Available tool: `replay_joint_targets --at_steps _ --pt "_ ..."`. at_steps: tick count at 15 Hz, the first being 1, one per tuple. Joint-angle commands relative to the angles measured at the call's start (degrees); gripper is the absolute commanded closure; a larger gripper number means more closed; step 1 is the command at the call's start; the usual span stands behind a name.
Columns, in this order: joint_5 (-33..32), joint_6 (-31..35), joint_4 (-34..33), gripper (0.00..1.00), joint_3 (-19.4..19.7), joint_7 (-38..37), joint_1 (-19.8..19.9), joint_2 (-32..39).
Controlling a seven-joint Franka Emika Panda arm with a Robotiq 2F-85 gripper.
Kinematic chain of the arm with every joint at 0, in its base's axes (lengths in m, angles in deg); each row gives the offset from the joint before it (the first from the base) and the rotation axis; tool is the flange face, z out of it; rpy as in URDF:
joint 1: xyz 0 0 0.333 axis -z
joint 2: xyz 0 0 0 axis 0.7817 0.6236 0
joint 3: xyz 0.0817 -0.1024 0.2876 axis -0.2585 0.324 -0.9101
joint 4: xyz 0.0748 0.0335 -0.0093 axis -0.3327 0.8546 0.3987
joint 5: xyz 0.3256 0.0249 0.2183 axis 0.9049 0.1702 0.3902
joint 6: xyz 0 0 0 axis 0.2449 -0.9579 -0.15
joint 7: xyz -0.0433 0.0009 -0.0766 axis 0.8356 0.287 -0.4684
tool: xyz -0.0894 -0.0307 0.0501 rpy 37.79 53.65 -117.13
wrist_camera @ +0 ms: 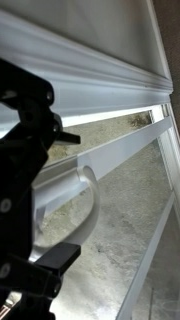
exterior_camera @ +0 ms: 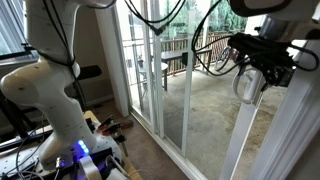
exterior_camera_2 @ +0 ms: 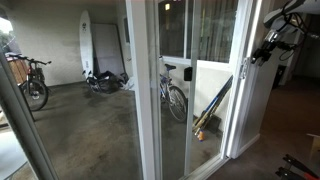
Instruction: Slide the glass door to the right
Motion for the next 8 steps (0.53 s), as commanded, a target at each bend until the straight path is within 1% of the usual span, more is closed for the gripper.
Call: replay_joint_targets --at_steps 1,3,5,7,8 --pt "-7.0 3.1 13.3 0.0 0.1 -3.1 -7.2 -10.0" --pt "-11.9 1.5 19.0 0.0 0.8 -5.0 -11.6 -13.8" --pt "-16.1 2.7 24.9 0.0 1.1 -7.5 -15.7 -17.6" --pt "-18.6 4.6 31.0 0.0 0.6 -10.8 -19.2 -21.4" --pt "-18.9 5.4 34.1 0.0 0.0 -12.6 -21.0 -23.3"
